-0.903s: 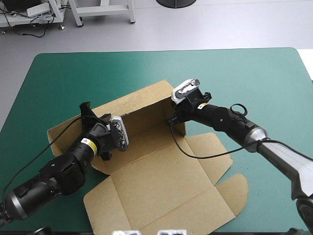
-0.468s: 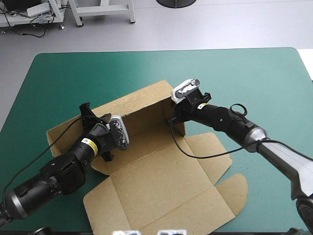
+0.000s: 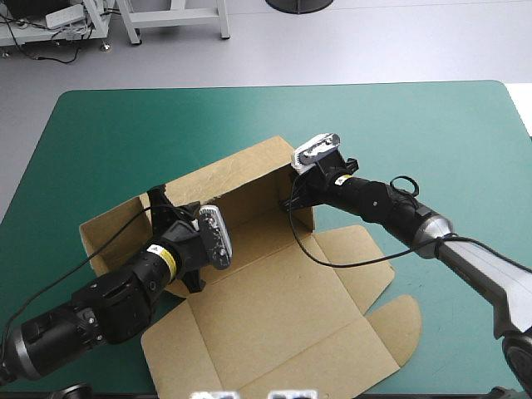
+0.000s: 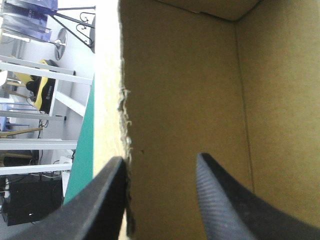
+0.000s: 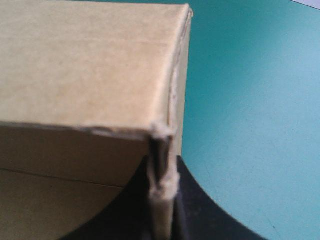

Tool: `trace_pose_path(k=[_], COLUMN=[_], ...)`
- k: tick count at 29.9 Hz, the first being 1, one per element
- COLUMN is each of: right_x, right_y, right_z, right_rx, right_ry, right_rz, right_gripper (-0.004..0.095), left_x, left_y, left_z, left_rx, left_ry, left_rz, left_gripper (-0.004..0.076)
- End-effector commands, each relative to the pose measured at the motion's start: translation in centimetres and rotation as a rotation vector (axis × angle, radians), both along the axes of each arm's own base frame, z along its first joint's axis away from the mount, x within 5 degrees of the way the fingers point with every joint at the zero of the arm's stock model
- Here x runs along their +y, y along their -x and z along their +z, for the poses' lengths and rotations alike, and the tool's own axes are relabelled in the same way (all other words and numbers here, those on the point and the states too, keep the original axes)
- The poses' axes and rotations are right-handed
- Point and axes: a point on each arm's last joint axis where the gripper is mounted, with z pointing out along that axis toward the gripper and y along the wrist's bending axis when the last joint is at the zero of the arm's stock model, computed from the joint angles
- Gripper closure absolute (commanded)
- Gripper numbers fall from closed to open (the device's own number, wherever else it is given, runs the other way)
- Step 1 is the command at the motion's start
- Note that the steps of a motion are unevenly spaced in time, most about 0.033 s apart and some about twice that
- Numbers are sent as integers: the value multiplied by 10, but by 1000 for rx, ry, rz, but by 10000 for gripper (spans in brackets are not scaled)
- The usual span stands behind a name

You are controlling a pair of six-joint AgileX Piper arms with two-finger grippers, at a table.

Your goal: Fold the box

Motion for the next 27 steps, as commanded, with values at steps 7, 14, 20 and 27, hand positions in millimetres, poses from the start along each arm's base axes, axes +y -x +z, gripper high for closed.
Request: trace_pose_path(k=[7, 14, 20, 27], right_x=[-3, -14, -23, -42], right_y=[0, -5, -4, -4], right_z=[20, 17, 13, 31], right_rx=[-35, 26, 113, 159], right_ry=[-64, -74, -66, -15], right_rz=[-36, -59, -71, -134], right_gripper=[921, 922, 919, 916], left_x=[-15, -12, -3, 35], left_y=[33, 45, 43, 18], left_z=[48, 70, 95, 134], left_rx=[2, 66, 61, -31], left_ry=[128, 179, 285, 423], left_rz=[-4, 35, 130, 384], left_gripper=[395, 400, 630, 720])
